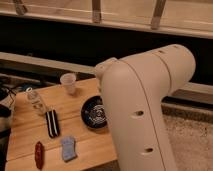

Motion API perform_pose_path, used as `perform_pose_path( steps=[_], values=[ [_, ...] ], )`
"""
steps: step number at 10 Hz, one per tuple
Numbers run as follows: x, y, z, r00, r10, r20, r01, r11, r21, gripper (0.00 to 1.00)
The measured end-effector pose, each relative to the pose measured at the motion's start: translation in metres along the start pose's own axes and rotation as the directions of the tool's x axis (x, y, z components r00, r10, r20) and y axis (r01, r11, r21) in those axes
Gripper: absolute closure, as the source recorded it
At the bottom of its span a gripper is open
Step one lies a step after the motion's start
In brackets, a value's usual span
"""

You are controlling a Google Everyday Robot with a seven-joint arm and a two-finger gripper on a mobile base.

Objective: Drag the ceramic bowl in a circle

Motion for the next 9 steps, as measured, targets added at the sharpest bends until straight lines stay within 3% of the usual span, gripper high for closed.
perform_pose_path(
  steps=[3,5,6,7,9],
  values=[
    [-0.005,0.013,0.014,0.998,-0.055,-0.014,0.054,0.996,-0.066,0.82],
    [-0.029,0.027,0.026,0.991,-0.131,0.002,0.130,0.984,-0.121,0.82],
    [-0.043,0.034,0.032,0.986,-0.167,0.015,0.168,0.975,-0.146,0.82],
    [-0.063,0.042,0.040,0.974,-0.221,0.040,0.225,0.958,-0.181,0.82],
    [-0.078,0.049,0.046,0.960,-0.270,0.079,0.280,0.938,-0.205,0.82]
  ],
)
